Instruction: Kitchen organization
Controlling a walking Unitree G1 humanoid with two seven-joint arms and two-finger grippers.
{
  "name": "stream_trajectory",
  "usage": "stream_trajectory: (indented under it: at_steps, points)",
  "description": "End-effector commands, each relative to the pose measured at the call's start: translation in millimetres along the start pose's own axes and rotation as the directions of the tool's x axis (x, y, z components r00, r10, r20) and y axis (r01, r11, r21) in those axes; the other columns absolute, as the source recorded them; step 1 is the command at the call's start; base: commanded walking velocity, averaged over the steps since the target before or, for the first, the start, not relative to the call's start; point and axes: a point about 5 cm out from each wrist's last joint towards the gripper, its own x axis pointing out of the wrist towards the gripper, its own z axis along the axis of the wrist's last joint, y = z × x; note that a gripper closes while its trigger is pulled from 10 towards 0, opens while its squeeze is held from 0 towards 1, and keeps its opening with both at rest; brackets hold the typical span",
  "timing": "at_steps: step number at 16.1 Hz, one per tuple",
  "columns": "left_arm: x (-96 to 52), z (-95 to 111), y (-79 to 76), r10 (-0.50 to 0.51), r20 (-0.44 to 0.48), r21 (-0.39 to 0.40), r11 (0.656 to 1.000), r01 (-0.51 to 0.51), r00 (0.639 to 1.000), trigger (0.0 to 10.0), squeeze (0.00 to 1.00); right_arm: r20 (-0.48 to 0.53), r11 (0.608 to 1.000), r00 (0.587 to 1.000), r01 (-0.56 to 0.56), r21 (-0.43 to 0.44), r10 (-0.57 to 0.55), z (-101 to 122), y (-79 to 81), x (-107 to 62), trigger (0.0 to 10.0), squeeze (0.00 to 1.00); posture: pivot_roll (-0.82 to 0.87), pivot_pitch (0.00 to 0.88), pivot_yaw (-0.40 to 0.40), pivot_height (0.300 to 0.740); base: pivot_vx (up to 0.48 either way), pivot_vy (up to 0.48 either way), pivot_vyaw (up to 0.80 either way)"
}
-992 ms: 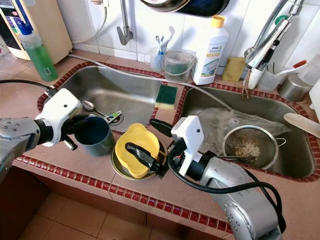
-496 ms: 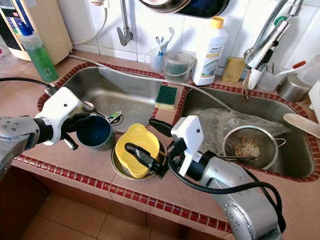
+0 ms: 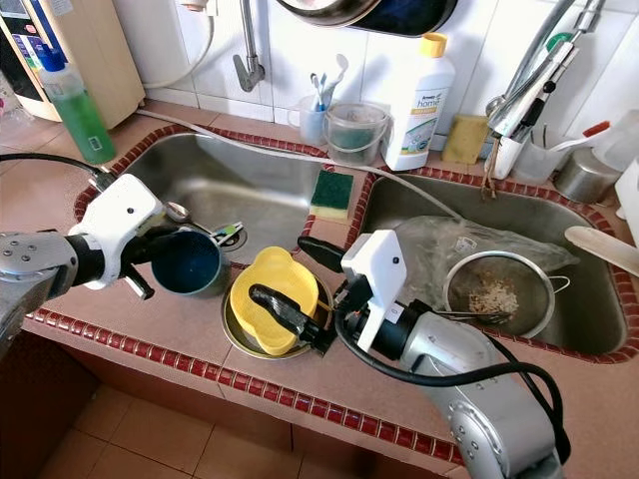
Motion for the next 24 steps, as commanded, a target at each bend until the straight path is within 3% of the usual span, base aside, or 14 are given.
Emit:
stream_trajectory:
  at_steps: [1, 10, 11, 12, 13, 19, 23, 24]
  points:
    - [-2.1, -5.9, 5.2, 0.016, -0.037, 0.01, 1.0, -0.015, 0.999, 0.0, 0.0, 0.007, 1.0, 1.0, 0.0, -0.012, 0.0, 2.8, -2.1, 0.2, 10.0, 0.0, -0.07, 0.084, 0.007, 0.74, 0.0, 0.0, 0.0]
    - [-13.8, -2.6, 28.8, 0.129, -0.038, 0.035, 0.991, -0.127, 0.991, 0.0, 0.0, 0.009, 1.0, 1.0, 0.001, -0.011, -0.001, 3.2, -4.2, 1.4, 10.0, 0.0, -0.06, 0.088, -0.005, 0.74, 0.0, 0.0, 0.0]
    - [-12.8, -1.8, 35.0, 0.176, -0.037, 0.028, 0.984, -0.175, 0.984, 0.6, 0.0, 0.005, 1.0, 1.0, -0.007, -0.004, 0.007, 2.5, -3.7, 1.2, 10.0, 0.0, -0.06, 0.088, -0.008, 0.74, 0.0, 0.0, 0.0]
    - [-12.6, -0.5, 36.8, 0.193, -0.029, 0.032, 0.981, -0.192, 0.981, 4.4, 0.0, 0.003, 1.0, 1.0, -0.01, -0.003, 0.01, 2.3, -3.5, 1.1, 10.0, 0.0, -0.06, 0.088, -0.008, 0.74, 0.0, 0.0, 0.0]
    - [-12.2, 3.3, 42.5, 0.238, -0.008, 0.032, 0.971, -0.238, 0.971, 10.0, 0.0, 0.002, 1.0, 1.0, -0.012, -0.003, 0.012, 2.2, -3.4, 1.1, 10.0, 0.0, -0.07, 0.088, -0.01, 0.74, 0.0, 0.0, 0.0]
    - [-8.7, 17.0, 64.4, 0.381, 0.07, -0.022, 0.924, -0.381, 0.922, 10.0, 0.0, 0.006, 1.0, 1.0, -0.001, -0.014, 0.001, 3.7, -5.1, 0.5, 10.0, 0.0, -0.08, 0.079, -0.012, 0.74, 0.0, 0.0, 0.0]
    - [14.7, 30.9, 65.5, 0.433, 0.206, -0.055, 0.9, -0.431, 0.878, 10.0, 0.0, 0.018, 0.999, 0.999, 0.03, -0.027, -0.029, 5.1, -9.9, 1.7, 10.0, 0.0, -0.09, 0.074, -0.014, 0.74, 0.0, 0.0, 0.0]
    - [26.5, 31.5, 60.5, 0.435, 0.242, -0.076, 0.9, -0.43, 0.867, 10.0, 0.0, 0.022, 0.997, 0.998, 0.063, -0.035, -0.063, 4.9, -13.6, 2.0, 10.0, 0.0, -0.1, 0.071, -0.011, 0.74, 0.0, 0.0, 0.0]
